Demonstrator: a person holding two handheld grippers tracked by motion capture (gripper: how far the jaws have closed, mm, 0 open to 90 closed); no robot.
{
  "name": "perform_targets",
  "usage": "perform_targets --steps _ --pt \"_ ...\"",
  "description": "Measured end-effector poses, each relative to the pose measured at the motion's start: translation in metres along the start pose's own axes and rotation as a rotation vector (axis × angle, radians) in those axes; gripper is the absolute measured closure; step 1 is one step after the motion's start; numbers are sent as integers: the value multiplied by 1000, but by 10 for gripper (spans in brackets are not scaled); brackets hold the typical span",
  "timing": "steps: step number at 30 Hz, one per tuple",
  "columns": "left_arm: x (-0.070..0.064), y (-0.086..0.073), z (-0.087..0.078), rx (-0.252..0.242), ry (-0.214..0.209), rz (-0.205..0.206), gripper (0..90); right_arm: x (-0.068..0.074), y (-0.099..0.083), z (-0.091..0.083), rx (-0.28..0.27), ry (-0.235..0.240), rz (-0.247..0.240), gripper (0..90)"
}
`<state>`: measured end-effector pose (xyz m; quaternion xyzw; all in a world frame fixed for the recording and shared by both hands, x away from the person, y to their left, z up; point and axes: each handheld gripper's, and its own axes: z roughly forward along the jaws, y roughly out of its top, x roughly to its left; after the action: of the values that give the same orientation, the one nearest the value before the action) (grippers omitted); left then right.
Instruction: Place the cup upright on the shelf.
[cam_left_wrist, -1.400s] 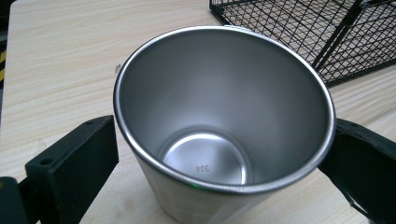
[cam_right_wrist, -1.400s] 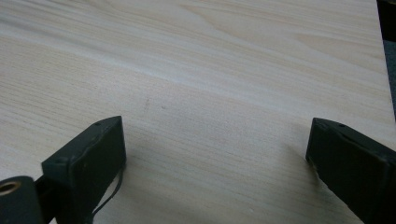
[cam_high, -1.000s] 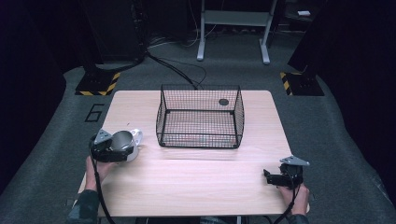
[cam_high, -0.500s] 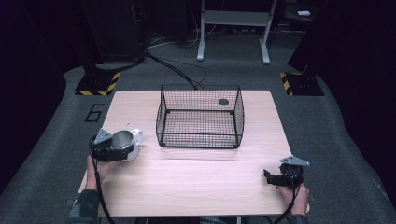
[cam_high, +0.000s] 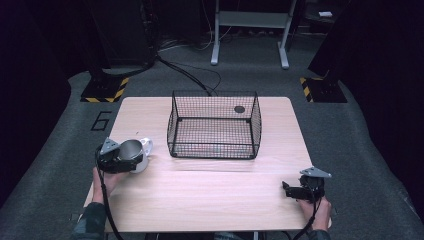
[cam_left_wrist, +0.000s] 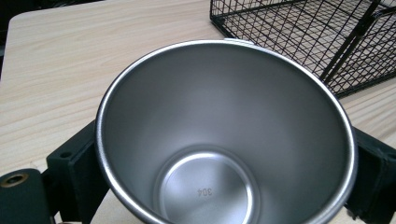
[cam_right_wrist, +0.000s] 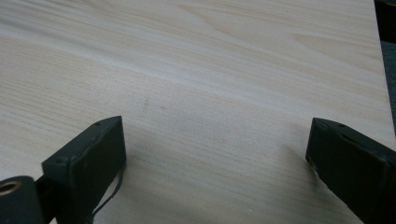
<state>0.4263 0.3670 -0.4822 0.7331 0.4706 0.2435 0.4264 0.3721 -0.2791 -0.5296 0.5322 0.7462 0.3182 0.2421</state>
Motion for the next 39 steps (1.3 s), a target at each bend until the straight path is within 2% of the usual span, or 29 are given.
perform_targets --steps 5,31,39 --pt "0 0 -2 -8 -5 -6 71 0 0 0 1 0 2 45" --pt "-15 6 -18 -15 -29 40 70 0 0 0 -3 -4 6 45" --pt "-22 7 -22 -30 -56 49 70 0 0 0 -1 -4 10 46"
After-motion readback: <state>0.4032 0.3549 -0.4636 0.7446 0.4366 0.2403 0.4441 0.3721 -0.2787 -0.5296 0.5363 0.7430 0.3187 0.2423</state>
